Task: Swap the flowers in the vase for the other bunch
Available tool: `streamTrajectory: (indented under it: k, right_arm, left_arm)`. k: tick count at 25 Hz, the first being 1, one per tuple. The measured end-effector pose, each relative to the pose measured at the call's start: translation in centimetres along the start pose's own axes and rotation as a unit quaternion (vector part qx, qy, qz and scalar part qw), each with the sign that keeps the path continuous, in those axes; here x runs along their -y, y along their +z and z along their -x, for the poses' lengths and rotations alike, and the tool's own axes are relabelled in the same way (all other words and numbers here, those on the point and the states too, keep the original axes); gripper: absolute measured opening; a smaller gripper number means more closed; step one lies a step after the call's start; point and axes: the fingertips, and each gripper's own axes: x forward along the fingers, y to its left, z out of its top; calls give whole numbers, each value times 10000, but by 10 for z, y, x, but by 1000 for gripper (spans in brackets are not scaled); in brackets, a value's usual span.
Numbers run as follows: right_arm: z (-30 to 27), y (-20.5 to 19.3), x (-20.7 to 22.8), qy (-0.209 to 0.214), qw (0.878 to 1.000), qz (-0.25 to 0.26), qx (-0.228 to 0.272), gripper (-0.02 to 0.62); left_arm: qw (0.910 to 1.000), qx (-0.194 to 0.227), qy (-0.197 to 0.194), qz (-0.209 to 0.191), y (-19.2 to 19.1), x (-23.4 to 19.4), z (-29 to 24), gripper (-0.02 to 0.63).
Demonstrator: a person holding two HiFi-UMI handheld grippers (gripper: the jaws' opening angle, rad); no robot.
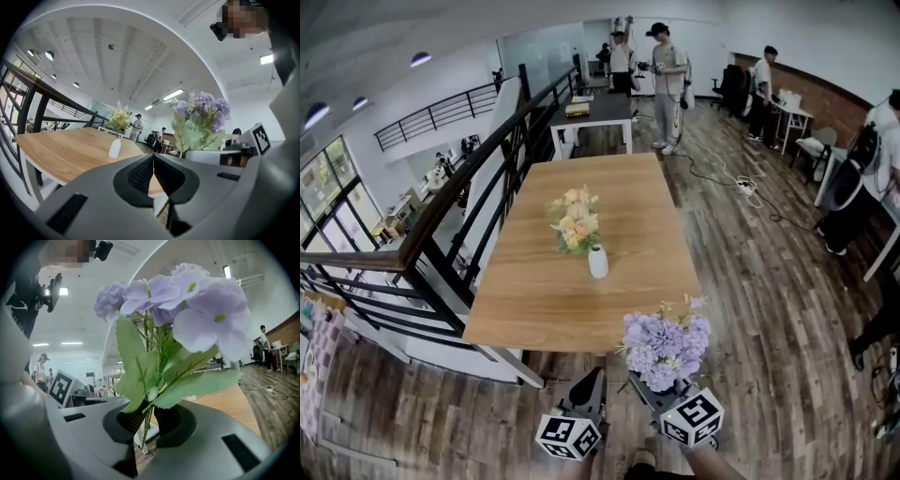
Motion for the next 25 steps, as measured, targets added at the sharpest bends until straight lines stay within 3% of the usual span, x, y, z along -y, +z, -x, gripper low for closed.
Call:
streamTrajectory:
  k: [15, 25]
  right_arm:
    - [-28, -3, 31, 180, 9998, -80, -27, 61]
    - [-67, 24, 81, -178, 9996, 53, 206, 61]
  left_arm:
    - [9997, 80, 243, -62, -1, -18, -32, 11]
    - [9986, 305, 359, -223, 22, -42, -86, 11]
